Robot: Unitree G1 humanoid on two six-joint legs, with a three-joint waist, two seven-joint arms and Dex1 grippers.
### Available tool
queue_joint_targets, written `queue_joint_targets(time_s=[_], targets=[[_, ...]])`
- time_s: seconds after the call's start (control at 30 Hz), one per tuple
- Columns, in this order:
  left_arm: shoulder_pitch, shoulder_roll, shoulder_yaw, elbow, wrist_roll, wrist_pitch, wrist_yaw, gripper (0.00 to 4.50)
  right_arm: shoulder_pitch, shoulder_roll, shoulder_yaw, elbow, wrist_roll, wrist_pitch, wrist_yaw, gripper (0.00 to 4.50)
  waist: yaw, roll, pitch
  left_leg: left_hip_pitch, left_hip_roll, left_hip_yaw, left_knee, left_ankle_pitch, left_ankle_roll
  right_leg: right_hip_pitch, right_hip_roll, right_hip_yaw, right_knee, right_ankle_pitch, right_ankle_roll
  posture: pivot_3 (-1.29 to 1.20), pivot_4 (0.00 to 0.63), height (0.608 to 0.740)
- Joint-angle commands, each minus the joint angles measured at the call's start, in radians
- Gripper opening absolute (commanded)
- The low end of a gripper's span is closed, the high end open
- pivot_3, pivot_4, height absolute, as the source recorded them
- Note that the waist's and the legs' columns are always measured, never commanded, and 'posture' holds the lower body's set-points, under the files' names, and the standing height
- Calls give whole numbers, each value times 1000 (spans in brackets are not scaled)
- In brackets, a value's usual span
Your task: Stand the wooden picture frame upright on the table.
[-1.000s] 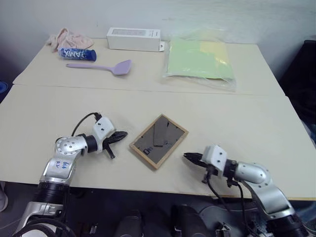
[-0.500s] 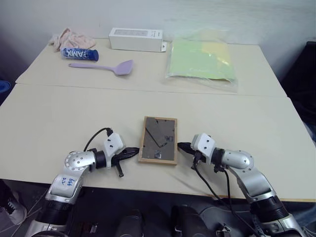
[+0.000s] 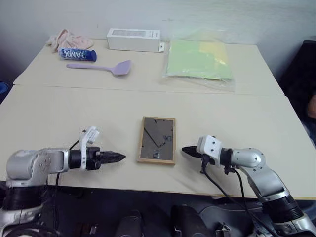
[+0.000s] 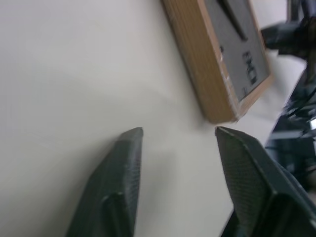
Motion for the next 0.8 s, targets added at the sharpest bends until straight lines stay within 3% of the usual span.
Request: queue_joint_targets(time_s=[0.03,0.27,0.6,0.8], targets=[[-92,-73,-46,89,-51,80,108,3049,-10,14,16,-45,-12,36,-19,0,8,0,0,0,-1,0,0,0,0,0,0,0,0,0,0,0,150,740],[-172,-131,-162,189,-187,80,258,3049,-39,31,49,-49,-41,48,-26,0,17,0,0,0,-1,0,0,0,0,0,-1,1,0,0,0,0,150,740],[-231,-204,-173,323,-435,80,481,3049,-60,41,79,-49,-77,55,-29,0,15,-1,-1,1,-1,0,1,1,-1,0,-1,0,0,0,0,0,150,740],[-246,-248,-88,389,-503,80,607,1773,-52,33,69,-45,-89,51,-29,0,17,-2,-2,1,-1,0,2,1,-2,1,-1,0,0,0,0,0,150,740]])
